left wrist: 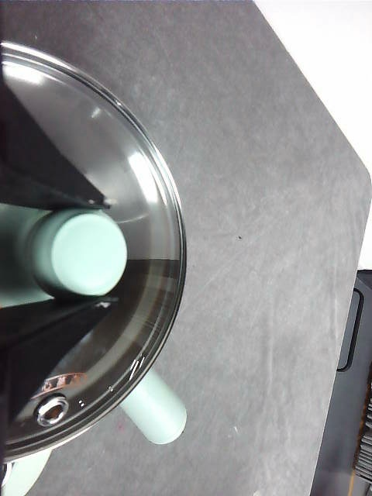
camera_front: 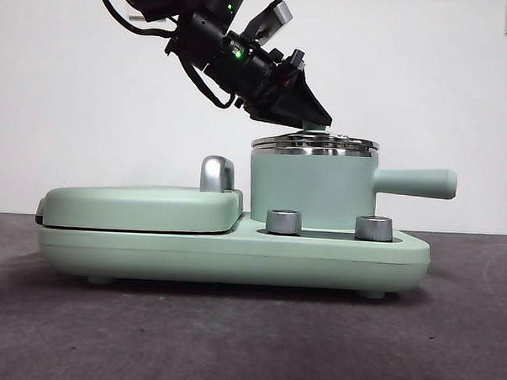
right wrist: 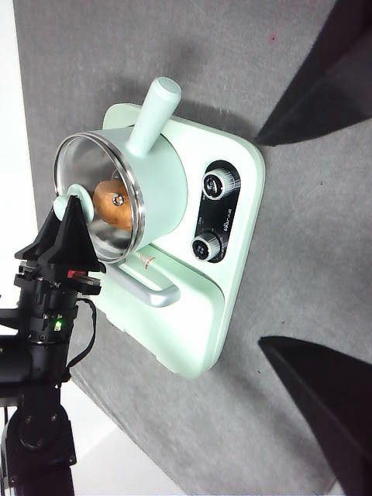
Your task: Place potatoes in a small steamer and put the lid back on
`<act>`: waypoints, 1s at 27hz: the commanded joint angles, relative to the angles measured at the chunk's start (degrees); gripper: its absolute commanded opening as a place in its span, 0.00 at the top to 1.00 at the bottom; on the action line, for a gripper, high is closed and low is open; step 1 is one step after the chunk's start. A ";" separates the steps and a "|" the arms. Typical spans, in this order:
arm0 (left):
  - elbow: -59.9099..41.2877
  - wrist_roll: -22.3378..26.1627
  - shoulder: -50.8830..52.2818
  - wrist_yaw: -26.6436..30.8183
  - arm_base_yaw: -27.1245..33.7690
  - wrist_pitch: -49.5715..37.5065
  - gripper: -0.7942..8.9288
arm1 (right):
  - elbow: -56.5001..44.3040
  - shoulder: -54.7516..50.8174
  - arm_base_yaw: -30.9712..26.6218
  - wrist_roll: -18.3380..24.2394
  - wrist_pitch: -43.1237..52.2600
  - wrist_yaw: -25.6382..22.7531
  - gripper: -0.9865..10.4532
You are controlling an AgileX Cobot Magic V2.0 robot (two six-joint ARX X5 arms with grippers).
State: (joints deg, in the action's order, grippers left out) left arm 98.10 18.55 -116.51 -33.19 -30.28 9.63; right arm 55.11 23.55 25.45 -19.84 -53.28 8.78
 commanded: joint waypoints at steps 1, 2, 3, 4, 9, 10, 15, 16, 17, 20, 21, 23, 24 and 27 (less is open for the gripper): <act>0.96 1.44 -0.52 -0.22 0.07 1.46 0.91 | 0.46 0.17 0.28 -0.66 0.68 -0.28 0.57; 0.96 1.57 -0.55 -0.33 0.04 1.46 0.91 | 0.46 0.17 0.28 -0.66 0.68 -0.28 0.57; 0.96 1.73 -0.55 -0.33 -0.02 1.46 0.91 | 0.46 0.17 0.28 -0.66 0.68 -0.26 0.57; 0.94 2.01 -0.55 -0.33 -0.11 1.46 0.91 | 0.46 0.17 0.28 -0.66 0.68 -0.26 0.57; 0.94 3.32 -0.74 -1.20 -0.37 1.53 0.91 | 0.46 0.17 0.28 -0.76 0.57 -0.20 0.57; 0.94 3.32 -0.74 -2.16 -0.37 1.53 0.91 | 0.46 0.17 0.28 -0.76 0.55 -0.20 0.57; 0.94 4.35 -0.79 -3.58 -0.37 1.53 0.91 | 0.46 0.17 0.28 -0.76 0.55 -0.17 0.57; 0.94 4.57 -0.81 -3.58 -0.37 1.53 0.91 | 0.46 0.17 0.28 -0.76 0.55 -0.17 0.57; 0.94 4.70 -0.85 -3.61 -0.37 1.53 0.91 | 0.46 0.17 0.28 -0.76 0.55 -0.17 0.57; 0.94 5.09 -1.22 -4.42 -0.37 1.38 0.91 | 0.46 0.17 0.28 -0.76 0.55 -0.13 0.58; 0.94 5.27 -1.38 -4.76 -0.37 1.38 0.91 | 0.46 0.17 0.28 -0.76 0.55 -0.07 0.57; 0.94 5.38 -2.01 -5.22 -0.37 1.31 0.91 | 0.46 0.17 0.28 -0.76 0.52 -0.02 0.57; 0.94 5.49 -2.38 -5.46 -0.37 1.31 0.91 | 0.46 0.17 0.28 -0.76 0.52 -0.02 0.57; 0.94 5.46 -3.41 -6.08 -0.37 1.09 0.91 | 0.46 0.17 0.28 -0.76 0.52 -0.02 0.57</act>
State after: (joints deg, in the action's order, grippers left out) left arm 98.32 23.14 -117.32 -37.89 -30.11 9.04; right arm 55.11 23.55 25.45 -19.99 -53.28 8.80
